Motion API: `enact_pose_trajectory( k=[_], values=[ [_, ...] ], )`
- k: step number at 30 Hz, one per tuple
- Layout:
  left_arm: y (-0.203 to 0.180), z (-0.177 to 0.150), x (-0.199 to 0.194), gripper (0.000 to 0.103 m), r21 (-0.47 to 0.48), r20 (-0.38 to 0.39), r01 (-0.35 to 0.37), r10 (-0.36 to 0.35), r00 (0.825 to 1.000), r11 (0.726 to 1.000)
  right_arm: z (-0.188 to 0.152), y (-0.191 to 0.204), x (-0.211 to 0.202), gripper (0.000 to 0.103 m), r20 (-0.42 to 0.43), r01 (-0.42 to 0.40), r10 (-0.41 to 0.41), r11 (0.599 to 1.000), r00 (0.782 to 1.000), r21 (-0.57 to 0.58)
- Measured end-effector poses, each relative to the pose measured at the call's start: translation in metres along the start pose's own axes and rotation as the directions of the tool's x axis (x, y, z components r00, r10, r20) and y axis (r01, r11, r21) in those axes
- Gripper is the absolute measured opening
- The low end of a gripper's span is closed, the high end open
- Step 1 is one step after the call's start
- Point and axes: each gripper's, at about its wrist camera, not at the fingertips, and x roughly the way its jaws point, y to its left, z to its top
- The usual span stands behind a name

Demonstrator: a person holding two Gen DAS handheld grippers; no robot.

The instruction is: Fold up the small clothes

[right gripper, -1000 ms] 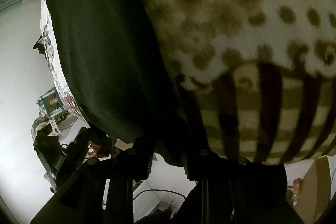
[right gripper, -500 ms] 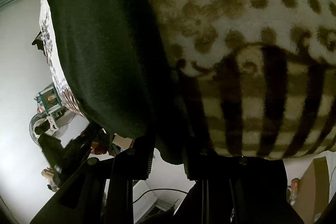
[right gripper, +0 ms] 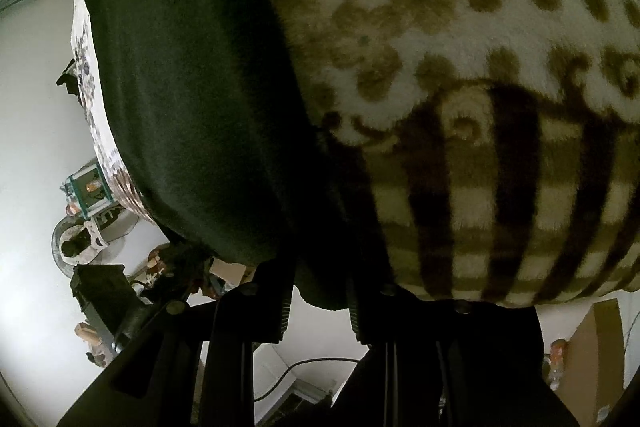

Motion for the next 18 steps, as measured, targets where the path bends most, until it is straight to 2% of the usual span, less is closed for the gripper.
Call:
enact_pose_trajectory(
  k=[6,13,15,18],
  values=[
    [-0.022,-0.006,-0.032,0.004,0.051,0.082,0.004,-0.008,0.997,0.999,-0.002,-0.001,-0.001,0.025,0.006,0.002,-0.002,1.0,1.0,0.0],
    [-0.019,0.001,-0.053,0.003,0.058,0.165,-0.059,0.049,0.985,0.997,-0.008,0.005,-0.004,0.025,-0.002,-0.01,0.01,1.0,1.0,-0.011],
    [-0.011,0.003,-0.048,0.003,0.047,0.163,-0.079,0.07,0.984,0.996,-0.009,0.007,-0.005,0.039,-0.003,-0.009,0.009,1.0,1.0,-0.016],
    [-0.001,0.004,-0.04,0.003,0.048,0.144,-0.088,0.08,0.986,0.995,-0.011,0.007,-0.006,0.044,0.005,0.001,-0.001,1.0,1.0,-0.011]
  ],
)
